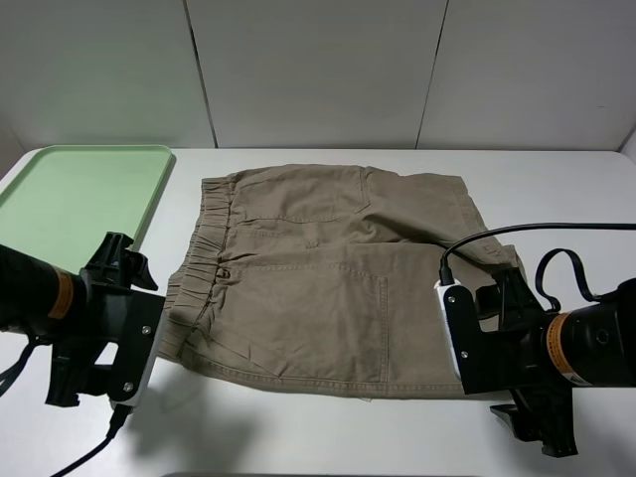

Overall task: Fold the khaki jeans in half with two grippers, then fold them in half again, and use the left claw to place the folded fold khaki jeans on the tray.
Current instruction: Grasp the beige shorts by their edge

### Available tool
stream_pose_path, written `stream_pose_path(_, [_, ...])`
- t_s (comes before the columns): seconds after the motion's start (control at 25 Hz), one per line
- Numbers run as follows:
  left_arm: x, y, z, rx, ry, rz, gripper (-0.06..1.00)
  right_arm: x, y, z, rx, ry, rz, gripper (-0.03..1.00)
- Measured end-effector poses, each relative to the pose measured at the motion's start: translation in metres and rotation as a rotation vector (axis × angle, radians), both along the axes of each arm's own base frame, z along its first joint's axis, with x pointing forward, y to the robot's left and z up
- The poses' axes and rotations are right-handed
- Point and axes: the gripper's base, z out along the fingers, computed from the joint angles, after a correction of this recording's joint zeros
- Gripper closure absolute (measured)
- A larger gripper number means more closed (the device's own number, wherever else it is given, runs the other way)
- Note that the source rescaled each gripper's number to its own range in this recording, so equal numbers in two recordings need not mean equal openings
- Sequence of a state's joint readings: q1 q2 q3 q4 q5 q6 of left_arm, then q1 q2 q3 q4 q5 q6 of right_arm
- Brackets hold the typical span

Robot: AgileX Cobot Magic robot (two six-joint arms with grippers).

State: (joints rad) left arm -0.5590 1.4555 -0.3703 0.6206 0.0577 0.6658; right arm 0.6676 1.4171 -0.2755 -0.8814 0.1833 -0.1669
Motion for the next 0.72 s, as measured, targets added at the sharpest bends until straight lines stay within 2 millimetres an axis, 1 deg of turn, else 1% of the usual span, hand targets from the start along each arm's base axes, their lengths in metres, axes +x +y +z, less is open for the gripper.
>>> stream_pose_path(0.12, [0.0, -0.001, 0.0, -0.008, -0.005, -0.003, 0.02, 0.001, -0.002, 0.0, 0.003, 0.0, -0.011, -0.03])
stream_pose_path(0.32, [0.001, -0.002, -0.001, -0.02, -0.002, -0.001, 0.02, 0.008, -0.013, 0.0, 0.004, 0.0, -0.091, -0.03])
stream_pose_path(0.4, [0.001, -0.003, -0.006, -0.022, 0.015, 0.001, 0.02, 0.009, -0.014, 0.0, 0.006, 0.0, -0.1, -0.03])
stream_pose_path(0.6, [0.004, -0.009, -0.026, -0.032, 0.071, -0.013, 0.02, 0.009, -0.012, 0.0, 0.024, 0.0, -0.096, -0.03])
stream_pose_path(0.72, [0.009, -0.013, -0.031, -0.031, 0.083, -0.013, 0.03, 0.009, -0.012, 0.0, 0.028, 0.001, -0.095, -0.03])
